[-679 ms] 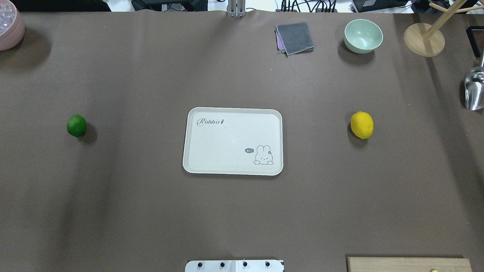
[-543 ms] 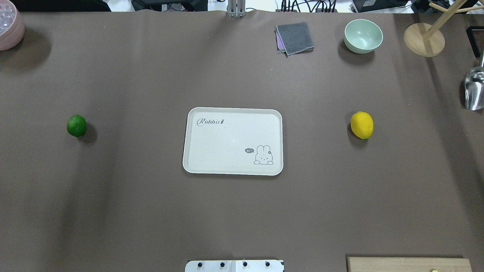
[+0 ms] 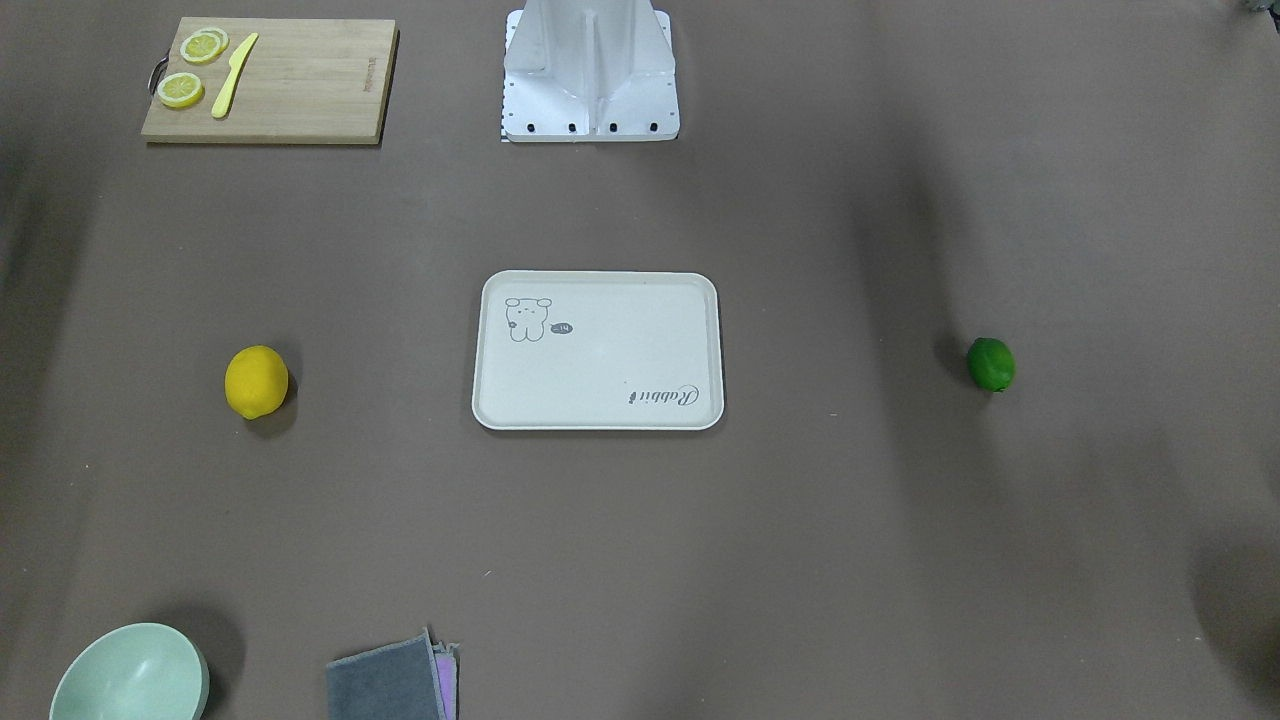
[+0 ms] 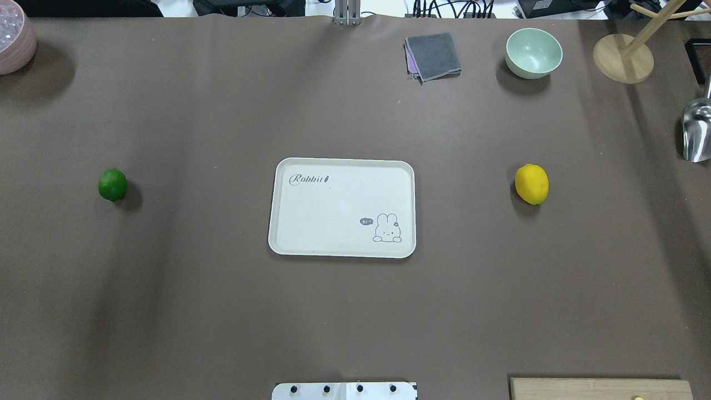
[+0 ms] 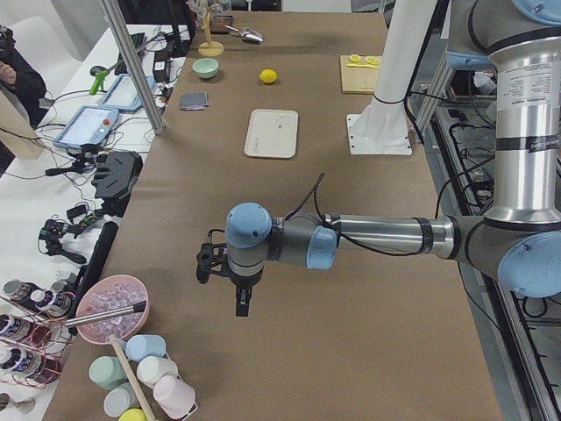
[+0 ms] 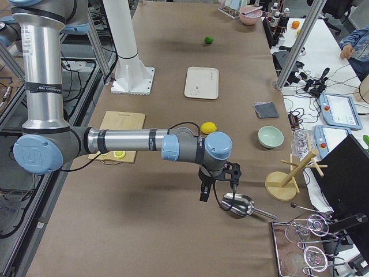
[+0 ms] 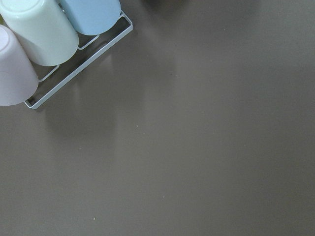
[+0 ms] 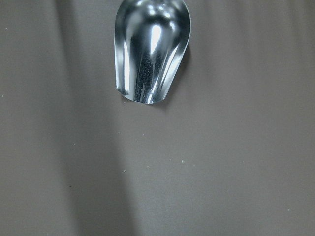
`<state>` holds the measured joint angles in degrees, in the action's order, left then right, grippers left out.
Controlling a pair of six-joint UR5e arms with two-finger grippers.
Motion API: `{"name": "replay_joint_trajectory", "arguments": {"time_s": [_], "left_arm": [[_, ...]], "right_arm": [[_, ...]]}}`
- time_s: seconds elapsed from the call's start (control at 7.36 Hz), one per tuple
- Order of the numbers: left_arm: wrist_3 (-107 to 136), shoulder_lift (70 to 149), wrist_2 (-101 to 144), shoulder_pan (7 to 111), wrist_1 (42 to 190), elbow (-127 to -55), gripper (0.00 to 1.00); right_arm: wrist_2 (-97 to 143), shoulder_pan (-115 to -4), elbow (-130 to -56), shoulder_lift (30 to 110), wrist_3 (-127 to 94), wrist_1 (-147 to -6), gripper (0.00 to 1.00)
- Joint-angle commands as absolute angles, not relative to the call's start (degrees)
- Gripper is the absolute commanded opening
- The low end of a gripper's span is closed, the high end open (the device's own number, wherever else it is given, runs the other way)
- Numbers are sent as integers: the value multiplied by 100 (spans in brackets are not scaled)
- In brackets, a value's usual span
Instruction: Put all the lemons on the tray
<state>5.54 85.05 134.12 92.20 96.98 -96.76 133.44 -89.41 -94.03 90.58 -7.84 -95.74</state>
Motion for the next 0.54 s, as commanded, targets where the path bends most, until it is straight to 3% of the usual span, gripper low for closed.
{"name": "replay_joint_trajectory", "arguments": {"time_s": [0.0, 0.41], "left_arm": [[554, 8499, 13412, 9211, 9677, -9659, 98], [545, 8499, 13412, 9211, 9694, -9501, 98]], "right_arm": [[13394, -8904, -9404, 9018, -896, -9623, 98], [13464, -8606, -9439, 8755, -1361, -9598, 98]]}}
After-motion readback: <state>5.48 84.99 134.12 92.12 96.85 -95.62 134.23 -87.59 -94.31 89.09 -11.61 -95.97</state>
